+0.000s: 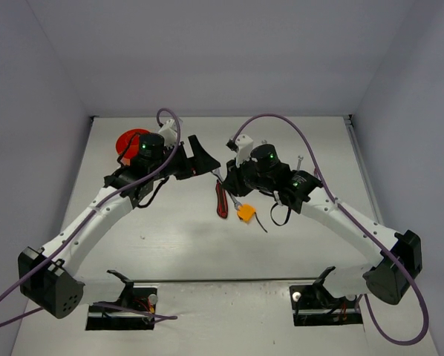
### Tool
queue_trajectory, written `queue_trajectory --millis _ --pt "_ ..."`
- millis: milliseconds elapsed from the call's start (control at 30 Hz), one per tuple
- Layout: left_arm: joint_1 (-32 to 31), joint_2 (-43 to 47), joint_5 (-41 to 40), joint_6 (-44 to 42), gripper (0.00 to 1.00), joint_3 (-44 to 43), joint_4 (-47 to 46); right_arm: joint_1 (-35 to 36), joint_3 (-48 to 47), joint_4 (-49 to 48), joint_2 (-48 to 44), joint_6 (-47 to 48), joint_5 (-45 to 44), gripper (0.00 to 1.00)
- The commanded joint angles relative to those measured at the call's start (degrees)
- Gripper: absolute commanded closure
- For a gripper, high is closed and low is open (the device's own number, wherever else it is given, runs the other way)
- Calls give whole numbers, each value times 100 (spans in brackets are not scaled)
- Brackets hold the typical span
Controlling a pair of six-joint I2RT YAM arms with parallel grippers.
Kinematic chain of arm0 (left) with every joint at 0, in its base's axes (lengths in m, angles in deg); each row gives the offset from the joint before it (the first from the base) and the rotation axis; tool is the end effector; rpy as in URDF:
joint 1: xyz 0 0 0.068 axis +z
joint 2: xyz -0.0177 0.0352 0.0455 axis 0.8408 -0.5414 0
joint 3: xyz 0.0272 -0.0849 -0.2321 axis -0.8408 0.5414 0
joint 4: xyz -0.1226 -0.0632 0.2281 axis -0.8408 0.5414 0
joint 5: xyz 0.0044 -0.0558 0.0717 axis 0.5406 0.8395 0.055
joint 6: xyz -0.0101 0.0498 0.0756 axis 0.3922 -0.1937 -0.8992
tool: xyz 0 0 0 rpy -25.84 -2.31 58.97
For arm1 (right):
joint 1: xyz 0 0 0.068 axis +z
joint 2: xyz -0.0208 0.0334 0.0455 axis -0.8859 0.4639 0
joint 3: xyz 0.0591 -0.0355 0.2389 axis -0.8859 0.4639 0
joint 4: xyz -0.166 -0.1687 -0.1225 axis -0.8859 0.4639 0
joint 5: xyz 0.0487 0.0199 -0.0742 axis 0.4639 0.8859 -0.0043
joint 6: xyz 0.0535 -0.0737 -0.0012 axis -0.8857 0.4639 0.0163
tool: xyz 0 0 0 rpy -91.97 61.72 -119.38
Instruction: Sort the tools into containers
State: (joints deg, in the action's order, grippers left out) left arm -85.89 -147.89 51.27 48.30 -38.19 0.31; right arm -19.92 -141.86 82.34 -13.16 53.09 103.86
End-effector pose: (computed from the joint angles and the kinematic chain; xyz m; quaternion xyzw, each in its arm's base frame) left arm 0.2824 -0.1944 0.3330 0.0095 0.7942 -0.4945 0.3530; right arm 0.2549 0.2613 0.3145 -0.3037 0.7441 0.3474 0.4831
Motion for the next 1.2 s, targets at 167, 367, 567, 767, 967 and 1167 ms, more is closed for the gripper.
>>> queue_trajectory --millis 167,367,567,767,967,1167 --pt "-178 -364 -153 414 25 -489 -265 78 -386 -573 -27 -10 186 100" --pt "-316 -445 -169 516 46 -499 -386 109 -358 -634 -16 -67 184 100" --pt "-411 -497 -169 569 68 -412 -528 116 -328 -701 24 -124 211 100" --pt "-412 -395 -379 513 100 -359 -536 116 -289 -701 41 -157 226 100" --pt "-347 -162 -782 48 100 -473 -90 110 -168 -701 -77 -121 11 53" --pt "391 -107 -1324 -656 100 -983 1183 4 66 -701 -480 -70 -367 20"
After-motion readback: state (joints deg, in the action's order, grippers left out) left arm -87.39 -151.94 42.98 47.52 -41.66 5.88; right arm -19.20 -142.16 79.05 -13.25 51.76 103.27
